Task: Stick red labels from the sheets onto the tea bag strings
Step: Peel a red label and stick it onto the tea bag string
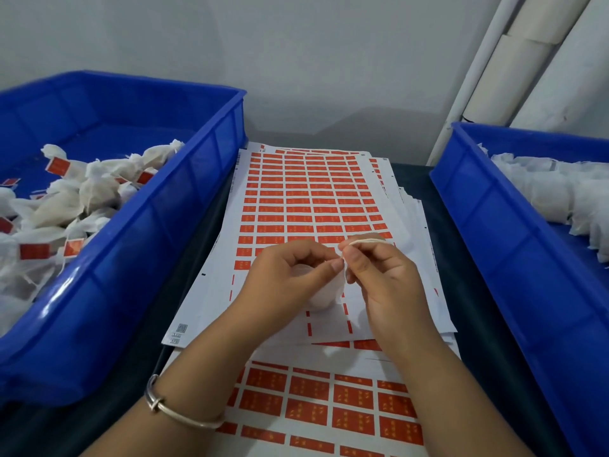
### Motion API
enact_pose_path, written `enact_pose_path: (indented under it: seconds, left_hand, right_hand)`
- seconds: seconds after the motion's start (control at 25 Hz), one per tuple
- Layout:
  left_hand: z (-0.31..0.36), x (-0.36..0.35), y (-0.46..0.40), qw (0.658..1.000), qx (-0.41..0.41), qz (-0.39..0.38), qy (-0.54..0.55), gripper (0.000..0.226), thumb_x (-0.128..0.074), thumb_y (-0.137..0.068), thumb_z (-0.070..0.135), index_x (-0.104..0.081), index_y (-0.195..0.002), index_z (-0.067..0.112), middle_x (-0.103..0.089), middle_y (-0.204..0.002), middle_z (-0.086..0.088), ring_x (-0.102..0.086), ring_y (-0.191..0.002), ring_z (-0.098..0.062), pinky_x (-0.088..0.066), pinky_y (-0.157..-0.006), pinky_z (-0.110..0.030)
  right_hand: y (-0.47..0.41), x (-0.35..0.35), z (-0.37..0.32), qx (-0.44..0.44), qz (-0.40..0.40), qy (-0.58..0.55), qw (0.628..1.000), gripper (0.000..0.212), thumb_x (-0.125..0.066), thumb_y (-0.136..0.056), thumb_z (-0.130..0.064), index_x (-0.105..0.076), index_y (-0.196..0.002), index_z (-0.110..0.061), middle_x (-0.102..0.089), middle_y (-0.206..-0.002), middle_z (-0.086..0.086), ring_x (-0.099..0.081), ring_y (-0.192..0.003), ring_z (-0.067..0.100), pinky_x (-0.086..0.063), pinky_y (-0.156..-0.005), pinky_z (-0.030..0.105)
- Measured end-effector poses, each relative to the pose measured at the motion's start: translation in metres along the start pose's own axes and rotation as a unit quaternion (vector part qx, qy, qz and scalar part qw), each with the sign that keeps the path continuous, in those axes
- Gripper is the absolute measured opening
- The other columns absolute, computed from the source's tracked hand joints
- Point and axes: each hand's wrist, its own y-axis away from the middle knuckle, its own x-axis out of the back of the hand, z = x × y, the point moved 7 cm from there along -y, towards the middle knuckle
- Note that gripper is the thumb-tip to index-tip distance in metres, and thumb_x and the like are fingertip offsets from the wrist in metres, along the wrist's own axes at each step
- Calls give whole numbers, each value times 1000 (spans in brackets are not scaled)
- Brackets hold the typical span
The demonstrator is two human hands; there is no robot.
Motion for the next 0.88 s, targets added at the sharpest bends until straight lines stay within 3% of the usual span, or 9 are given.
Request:
enact_pose_path:
  seconds: [0.08,0.2,0.36,0.48,0.56,0.68,0.76,0.88]
  left_hand:
    - [-1,2,-1,1000,14,-7,-7,6,-66,-78,38,-65,-71,39,-64,-77,30,-57,-81,9,-41,-62,-10]
    - [-6,2,-1,999,27,-28,-28,17,-67,-81,29,-64,-66,35,-62,-70,32,-56,-76,11,-44,-53,-6]
    - [-7,-7,2,996,37,-82,-28,16,-64,-83,30,-65,-67,34,-63,-77,30,-55,-79,12,-43,-53,-4]
    - [-8,-12,5,992,56,-102,37,20,-63,-84,27,-70,-66,35,-66,-76,20,-60,-77,4,-48,-59,-10]
    - [-12,-11,5,983,94,-76,141,24,-62,-86,22,-71,-66,33,-68,-75,13,-63,-73,-1,-52,-64,-15]
    - [-23,-4,1,956,151,4,252,21,-61,-87,22,-73,-70,26,-70,-83,5,-67,-83,-15,-56,-73,-28]
    - [-30,2,-1,944,167,63,277,17,-61,-87,23,-73,-74,24,-71,-86,4,-68,-88,-20,-58,-76,-34]
    - [-37,6,-1,931,184,111,296,15,-63,-86,28,-72,-74,27,-71,-84,7,-67,-89,-21,-59,-75,-38]
  right_hand:
    - [-1,1,2,-8,5,-8,1000,18,-52,-70,-51,-67,-78,-45,-65,-79,-22,-62,-79,-1,-52,-72,13]
    - [-4,11,7,-25,42,-47,998,18,-54,-72,-48,-69,-80,-41,-66,-77,-14,-60,-72,5,-52,-72,22]
    - [-9,34,8,-38,111,-114,987,16,-57,-77,-41,-70,-80,-34,-66,-74,-10,-61,-65,5,-50,-63,16]
    - [-10,22,20,-88,80,-184,976,18,-57,-81,-37,-72,-77,-28,-64,-70,-5,-58,-61,5,-51,-62,19]
    - [-6,6,35,-163,34,-188,968,28,-49,-89,-41,-72,-83,-26,-69,-75,-5,-63,-70,7,-53,-68,26]
    - [3,-12,43,-220,-65,-69,971,50,-36,-74,-74,-69,-96,-43,-71,-97,-13,-66,-94,13,-55,-81,33]
    - [9,-23,36,-192,-111,41,974,49,-41,-61,-89,-60,-91,-56,-63,-96,-26,-63,-90,2,-52,-70,17]
    - [12,-37,32,-109,-127,217,962,43,-69,-60,-70,-48,-91,-49,-54,-84,-34,-58,-74,-6,-42,-51,1]
